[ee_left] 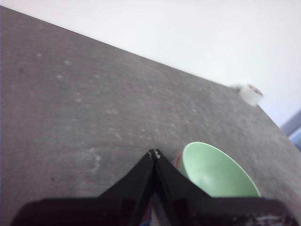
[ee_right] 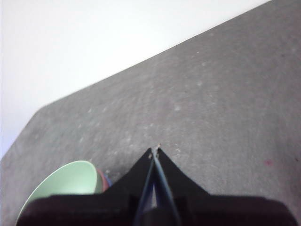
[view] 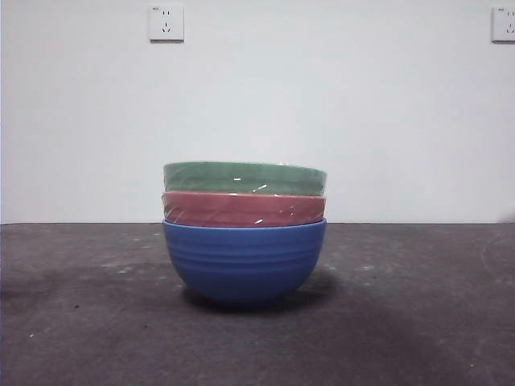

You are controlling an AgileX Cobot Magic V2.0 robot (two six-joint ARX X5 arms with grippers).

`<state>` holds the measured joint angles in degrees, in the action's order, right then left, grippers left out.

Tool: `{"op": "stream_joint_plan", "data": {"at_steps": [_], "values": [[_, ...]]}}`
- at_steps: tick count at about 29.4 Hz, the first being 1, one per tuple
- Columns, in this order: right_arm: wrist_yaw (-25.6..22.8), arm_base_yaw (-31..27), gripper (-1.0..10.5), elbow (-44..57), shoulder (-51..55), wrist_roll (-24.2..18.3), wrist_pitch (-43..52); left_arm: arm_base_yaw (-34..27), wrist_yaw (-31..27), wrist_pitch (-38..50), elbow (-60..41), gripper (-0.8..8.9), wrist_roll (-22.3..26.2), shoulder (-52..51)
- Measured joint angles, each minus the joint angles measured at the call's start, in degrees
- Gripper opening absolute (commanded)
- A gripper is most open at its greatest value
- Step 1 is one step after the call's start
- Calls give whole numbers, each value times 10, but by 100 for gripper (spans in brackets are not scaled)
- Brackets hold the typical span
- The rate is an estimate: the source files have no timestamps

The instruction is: Pick up the green bowl on the top,put the green bowl on the left,pick up the red bowl in the middle,put the red bowl on the right

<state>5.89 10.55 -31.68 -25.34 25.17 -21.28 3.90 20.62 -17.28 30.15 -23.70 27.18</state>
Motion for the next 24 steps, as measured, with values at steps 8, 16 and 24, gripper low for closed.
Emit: {"op": "stream_joint_plan", "data": {"at_steps": [8, 16, 24], "values": [[99, 0, 2, -172, -152, -123, -124, 0, 36, -134, 161, -3, 103, 157], [111, 0, 317, -221, -222, -181, -151, 31, 58, -190, 239, 346, 162, 224], [121, 0, 316, -221, -242, -183, -151, 149, 7, -189, 289, 345, 151, 307]]}}
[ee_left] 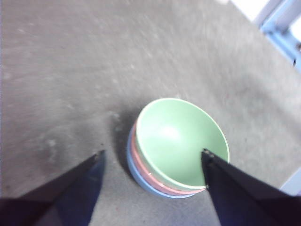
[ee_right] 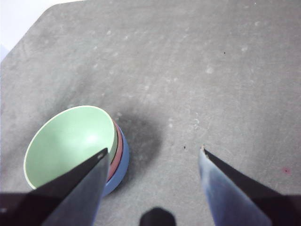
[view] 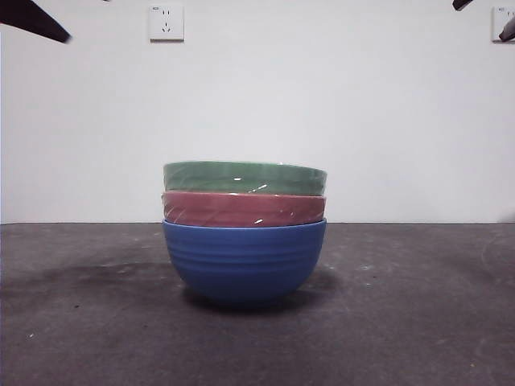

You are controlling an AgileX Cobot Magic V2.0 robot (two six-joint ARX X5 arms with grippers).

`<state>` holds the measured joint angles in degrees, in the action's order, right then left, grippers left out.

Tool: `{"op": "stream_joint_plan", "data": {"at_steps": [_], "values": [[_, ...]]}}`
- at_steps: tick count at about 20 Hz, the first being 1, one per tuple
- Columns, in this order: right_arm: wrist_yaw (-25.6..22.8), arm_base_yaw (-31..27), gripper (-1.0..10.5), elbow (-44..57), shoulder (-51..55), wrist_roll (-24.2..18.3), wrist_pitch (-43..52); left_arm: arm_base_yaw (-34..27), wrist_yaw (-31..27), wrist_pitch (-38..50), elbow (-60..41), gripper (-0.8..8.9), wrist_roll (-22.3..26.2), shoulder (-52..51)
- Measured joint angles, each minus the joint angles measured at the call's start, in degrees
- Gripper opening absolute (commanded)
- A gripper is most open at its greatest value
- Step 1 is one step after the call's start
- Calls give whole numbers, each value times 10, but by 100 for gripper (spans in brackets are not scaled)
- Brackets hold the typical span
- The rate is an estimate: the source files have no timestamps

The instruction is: Pick up the green bowl on the top,put the green bowl on the left,pick up the red bowl in the middle,put the red bowl on the right

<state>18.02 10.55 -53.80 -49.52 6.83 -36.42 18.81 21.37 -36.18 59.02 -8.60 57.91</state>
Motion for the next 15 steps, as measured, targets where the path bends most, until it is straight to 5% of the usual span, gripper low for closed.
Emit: {"op": "stream_joint_plan", "data": {"at_steps": [7, 15], "values": [[0, 0, 316, 0, -1, 0, -2, 151, -136, -43, 90, 344, 3, 186], [0, 0, 315, 0, -1, 0, -4, 177, -196, -45, 105, 341, 7, 305]]}}
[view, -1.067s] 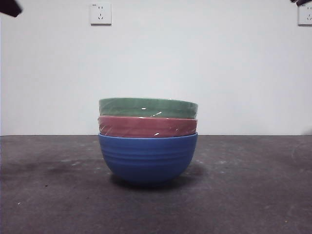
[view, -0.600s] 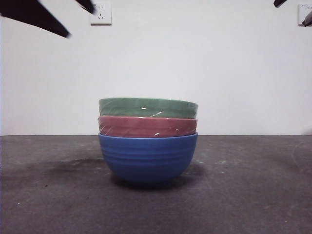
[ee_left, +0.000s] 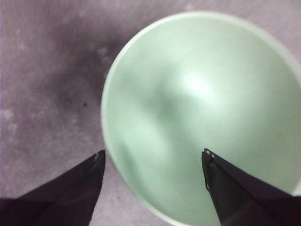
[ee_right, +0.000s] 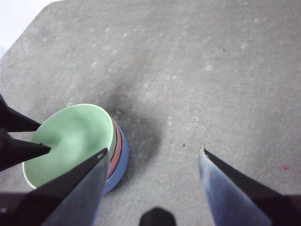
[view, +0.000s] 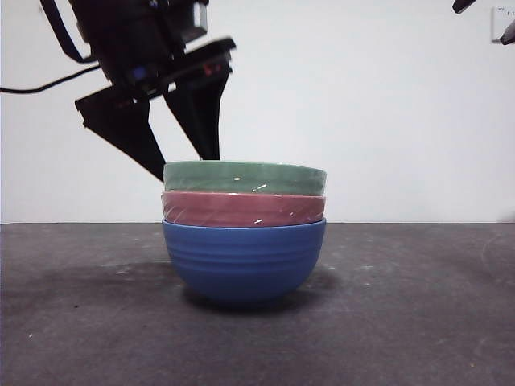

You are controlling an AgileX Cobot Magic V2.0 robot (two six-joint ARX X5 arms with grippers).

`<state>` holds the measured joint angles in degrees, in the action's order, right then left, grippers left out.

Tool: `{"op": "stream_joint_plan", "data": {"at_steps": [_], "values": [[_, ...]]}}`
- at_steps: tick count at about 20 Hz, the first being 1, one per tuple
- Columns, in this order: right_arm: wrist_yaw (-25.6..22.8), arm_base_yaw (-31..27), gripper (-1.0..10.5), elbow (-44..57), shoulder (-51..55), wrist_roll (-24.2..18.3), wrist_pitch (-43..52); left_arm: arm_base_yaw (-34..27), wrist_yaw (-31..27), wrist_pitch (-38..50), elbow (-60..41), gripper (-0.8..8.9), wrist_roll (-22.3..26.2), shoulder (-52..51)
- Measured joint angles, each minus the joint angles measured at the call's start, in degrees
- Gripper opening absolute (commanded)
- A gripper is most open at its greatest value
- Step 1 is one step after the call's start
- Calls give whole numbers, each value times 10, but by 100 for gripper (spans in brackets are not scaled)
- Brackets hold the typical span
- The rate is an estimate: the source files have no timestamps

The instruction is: Pick up the green bowl on the top,put the green bowl on the left,pick up the red bowl in the middle,put the red bowl on the right

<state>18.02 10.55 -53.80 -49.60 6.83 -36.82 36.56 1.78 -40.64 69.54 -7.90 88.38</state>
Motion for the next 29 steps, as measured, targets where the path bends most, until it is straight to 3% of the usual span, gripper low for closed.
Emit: {"op": "stream_joint_plan", "data": {"at_steps": [2, 6, 7, 10, 17, 21, 26, 29], "values": [[0, 0, 315, 0, 0, 0, -1, 0, -12, 0, 0, 336, 0, 8], [0, 0, 315, 0, 0, 0, -4, 0, -18, 0, 0, 23, 2, 7], [0, 0, 315, 0, 0, 0, -4, 0, -24, 0, 0, -14, 2, 7], [0, 0, 315, 0, 0, 0, -4, 0, -51, 1, 0, -9, 1, 7], [0, 0, 315, 0, 0, 0, -4, 1, -47, 2, 6, -9, 4, 7], [0, 0, 314, 0, 0, 0, -4, 1, -49, -23, 63, -9, 4, 8], [0, 0, 314, 0, 0, 0, -4, 1, -51, -126, 169, -9, 30, 8], [0, 0, 314, 0, 0, 0, -4, -3, -101, -198, 222, -9, 45, -4]]}}
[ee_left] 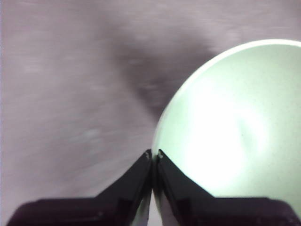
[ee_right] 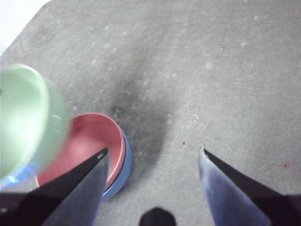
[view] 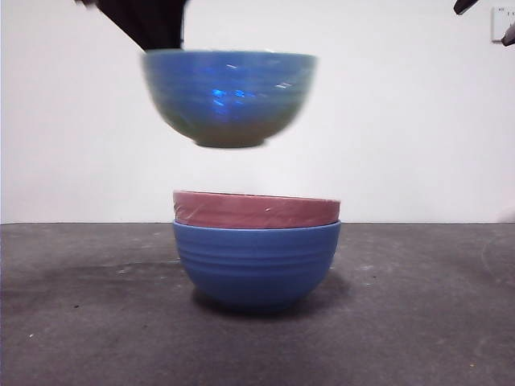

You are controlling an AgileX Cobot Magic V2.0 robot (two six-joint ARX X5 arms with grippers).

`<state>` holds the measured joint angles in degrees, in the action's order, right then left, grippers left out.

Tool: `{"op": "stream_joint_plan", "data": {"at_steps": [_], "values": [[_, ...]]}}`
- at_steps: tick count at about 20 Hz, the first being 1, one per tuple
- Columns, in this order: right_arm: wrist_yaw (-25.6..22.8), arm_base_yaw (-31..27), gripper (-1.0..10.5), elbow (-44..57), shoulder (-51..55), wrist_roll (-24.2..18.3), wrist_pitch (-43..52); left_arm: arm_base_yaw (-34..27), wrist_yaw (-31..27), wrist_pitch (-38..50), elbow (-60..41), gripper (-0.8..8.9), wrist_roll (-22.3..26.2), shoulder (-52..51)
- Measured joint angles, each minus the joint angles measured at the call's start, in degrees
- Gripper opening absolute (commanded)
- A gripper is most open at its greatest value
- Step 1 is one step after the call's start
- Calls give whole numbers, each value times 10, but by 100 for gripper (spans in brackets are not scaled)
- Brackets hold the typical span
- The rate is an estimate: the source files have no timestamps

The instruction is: Pick up the green bowl on the top,put the green bowl on the left,pick up the red bowl in the middle,put the red bowl on the right

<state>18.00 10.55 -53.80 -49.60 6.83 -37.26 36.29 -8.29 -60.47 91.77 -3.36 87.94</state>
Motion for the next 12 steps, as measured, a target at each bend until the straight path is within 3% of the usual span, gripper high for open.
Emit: {"op": "stream_joint_plan", "data": {"at_steps": [2, 6, 12], "values": [[0, 0, 314, 0, 0, 0, 0, -15, -44, -38, 1, -9, 4, -31], [0, 0, 314, 0, 0, 0, 0, -75, -66, -104, -2, -9, 6, -95], [0, 0, 314, 0, 0, 0, 0, -163, -64, -31, -161, -9, 1, -166]]}}
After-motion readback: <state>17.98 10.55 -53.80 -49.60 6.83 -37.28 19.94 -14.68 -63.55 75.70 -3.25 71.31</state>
